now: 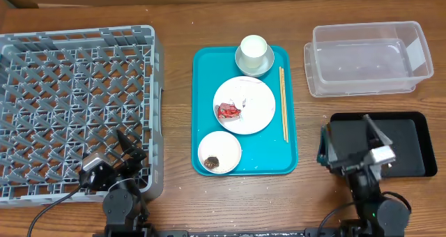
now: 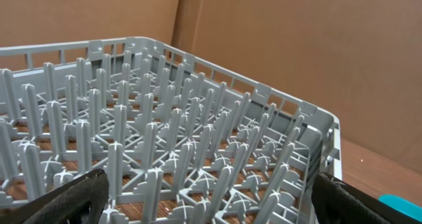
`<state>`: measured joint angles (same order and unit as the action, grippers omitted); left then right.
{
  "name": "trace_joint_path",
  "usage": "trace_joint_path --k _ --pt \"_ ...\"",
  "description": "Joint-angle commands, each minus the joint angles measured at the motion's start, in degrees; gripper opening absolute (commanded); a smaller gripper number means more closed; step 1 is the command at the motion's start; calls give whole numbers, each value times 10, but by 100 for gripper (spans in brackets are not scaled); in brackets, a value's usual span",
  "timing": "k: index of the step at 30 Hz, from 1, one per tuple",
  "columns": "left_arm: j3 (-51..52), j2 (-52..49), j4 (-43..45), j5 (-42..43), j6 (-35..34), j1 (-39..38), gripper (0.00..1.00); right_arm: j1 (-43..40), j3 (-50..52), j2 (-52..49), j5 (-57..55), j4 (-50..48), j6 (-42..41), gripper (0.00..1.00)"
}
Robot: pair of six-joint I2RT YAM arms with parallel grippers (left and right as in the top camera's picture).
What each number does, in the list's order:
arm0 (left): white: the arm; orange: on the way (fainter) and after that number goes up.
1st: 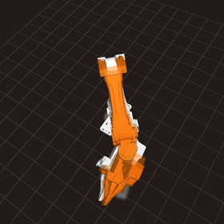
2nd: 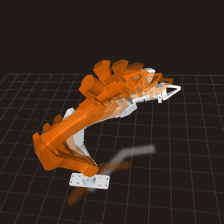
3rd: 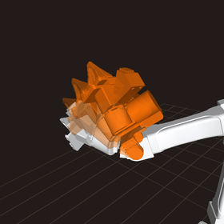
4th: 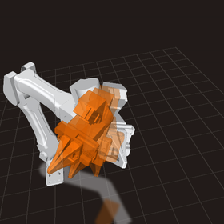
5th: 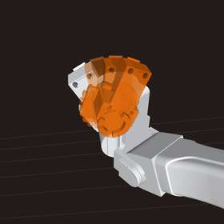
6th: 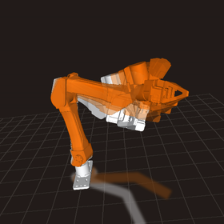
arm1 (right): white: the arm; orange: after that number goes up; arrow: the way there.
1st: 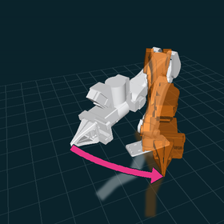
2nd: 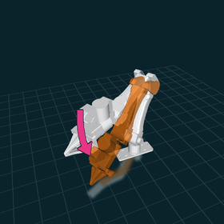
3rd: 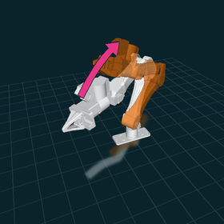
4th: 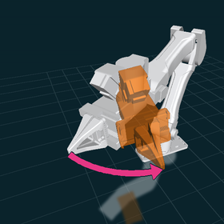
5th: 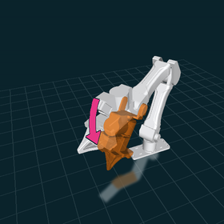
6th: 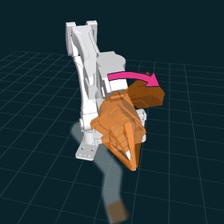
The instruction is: Sort waste into correct bins and load items into the dishwasher
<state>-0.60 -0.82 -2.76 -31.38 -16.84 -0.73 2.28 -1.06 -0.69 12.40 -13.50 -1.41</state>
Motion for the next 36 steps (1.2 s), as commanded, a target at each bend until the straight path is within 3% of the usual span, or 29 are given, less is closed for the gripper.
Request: trace_joint_path --k 1,6,9,16,23,29,33,36 --pt "3 -3 0 -16 -10 0 100 3 6 5 108 -59 -61 100" --pt "3 -3 0 -16 -10 0 100 3 3 5 34 -222 -144 100" --pt "3 -3 0 -17 -10 0 100 3 -32 2 20 -217 -149 100" --pt "3 -3 0 -16 -10 0 100 3 -212 -118 61 22 -111 100" --pt "3 -3 0 -17 -10 0 100 3 -480 -410 206 259 -88 100" --pt "3 -3 0 -17 -10 0 100 56 -684 -662 220 460 -63 100" --pt "3 -3 0 -17 -10 0 100 103 -744 -790 263 496 -63 100" --pt "3 -3 0 -17 -10 0 100 120 -744 -858 340 471 -122 100"
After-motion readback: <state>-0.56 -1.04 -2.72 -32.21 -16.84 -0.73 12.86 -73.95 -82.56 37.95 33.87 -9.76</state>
